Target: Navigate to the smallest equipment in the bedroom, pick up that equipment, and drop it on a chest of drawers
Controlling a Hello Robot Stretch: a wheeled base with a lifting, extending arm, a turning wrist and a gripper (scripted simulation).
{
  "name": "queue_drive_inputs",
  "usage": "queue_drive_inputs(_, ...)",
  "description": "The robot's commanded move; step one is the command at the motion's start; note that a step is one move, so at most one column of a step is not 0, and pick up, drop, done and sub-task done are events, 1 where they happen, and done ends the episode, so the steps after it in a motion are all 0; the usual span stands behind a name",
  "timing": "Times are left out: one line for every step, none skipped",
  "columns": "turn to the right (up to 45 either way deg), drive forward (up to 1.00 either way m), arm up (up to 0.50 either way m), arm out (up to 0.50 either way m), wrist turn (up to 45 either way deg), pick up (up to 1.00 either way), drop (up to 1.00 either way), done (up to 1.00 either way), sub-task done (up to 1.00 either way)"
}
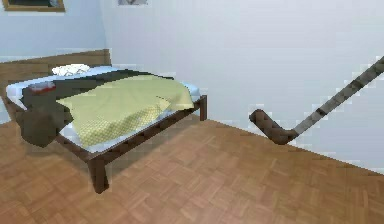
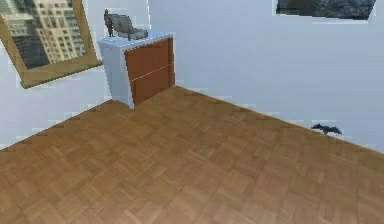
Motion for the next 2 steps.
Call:
queue_drive_inputs(0.0, 0.15, 0.0, 0.0, 0.0, 0.0, 0.0, 0.0, 0.0)
queue_drive_inputs(-45.0, 0.0, 0.0, 0.0, 0.0, 0.0, 0.0, 0.0, 0.0)
